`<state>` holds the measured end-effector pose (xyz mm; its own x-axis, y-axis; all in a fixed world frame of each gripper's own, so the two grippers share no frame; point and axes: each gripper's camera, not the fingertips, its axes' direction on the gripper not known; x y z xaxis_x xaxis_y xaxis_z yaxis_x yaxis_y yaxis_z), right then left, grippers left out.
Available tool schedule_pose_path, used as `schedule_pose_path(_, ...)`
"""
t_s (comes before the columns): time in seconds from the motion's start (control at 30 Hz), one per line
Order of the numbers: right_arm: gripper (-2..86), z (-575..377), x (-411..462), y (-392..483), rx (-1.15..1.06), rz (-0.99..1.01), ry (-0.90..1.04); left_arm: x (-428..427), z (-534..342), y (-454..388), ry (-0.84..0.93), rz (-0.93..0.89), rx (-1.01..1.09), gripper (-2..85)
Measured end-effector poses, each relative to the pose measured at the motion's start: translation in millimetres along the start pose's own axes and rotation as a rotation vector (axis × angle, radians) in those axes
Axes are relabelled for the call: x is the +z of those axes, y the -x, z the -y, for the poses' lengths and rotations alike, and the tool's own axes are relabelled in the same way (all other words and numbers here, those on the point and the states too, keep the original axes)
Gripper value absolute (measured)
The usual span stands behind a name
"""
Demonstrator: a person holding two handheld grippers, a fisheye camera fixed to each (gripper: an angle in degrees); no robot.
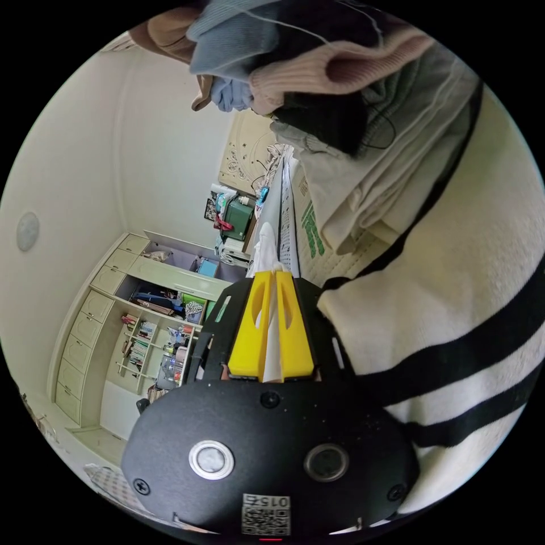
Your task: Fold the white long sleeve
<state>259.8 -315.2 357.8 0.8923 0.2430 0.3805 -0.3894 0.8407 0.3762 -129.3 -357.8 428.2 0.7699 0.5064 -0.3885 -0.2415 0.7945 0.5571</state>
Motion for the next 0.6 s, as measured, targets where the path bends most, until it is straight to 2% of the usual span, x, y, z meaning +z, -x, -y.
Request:
schedule_pose_path(0.07, 0.4, 2.1, -0.3, -0.9, 0.001, 0.000, 0.002, 9.2, -3.0, -20.1, -0.029, 0.012, 0.037, 9.6)
schedule_pose_path(0.23, 0.4, 8.0, -2.2, -3.3, 0.003, -0.002, 0.003, 2.3, -14.2, -56.7, -0.133, 0.211, 0.091, 9.9)
schedule_pose_path(0.27, 0.4, 9.8, -2.5, -4.2, 0.004, -0.002, 0.004, -0.7, -17.4, -63.1, -0.146, 0.170, 0.141, 9.9)
schedule_pose_path(0.37, 0.4, 14.2, -3.8, -6.4, 0.006, -0.002, 0.005, 7.2, -23.4, -79.1, -0.025, -0.103, 0.292, 10.8)
schedule_pose_path(0.47, 0.4, 19.3, -4.7, -8.8, 0.008, -0.003, 0.008, 23.0, -38.7, -93.0, -0.067, -0.002, 0.282, 10.1)
schedule_pose_path(0.6, 0.4, 25.9, -7.3, -12.9, 0.009, 0.000, 0.008, 62.3, -42.2, -111.3, 0.017, 0.130, 0.283, 8.1)
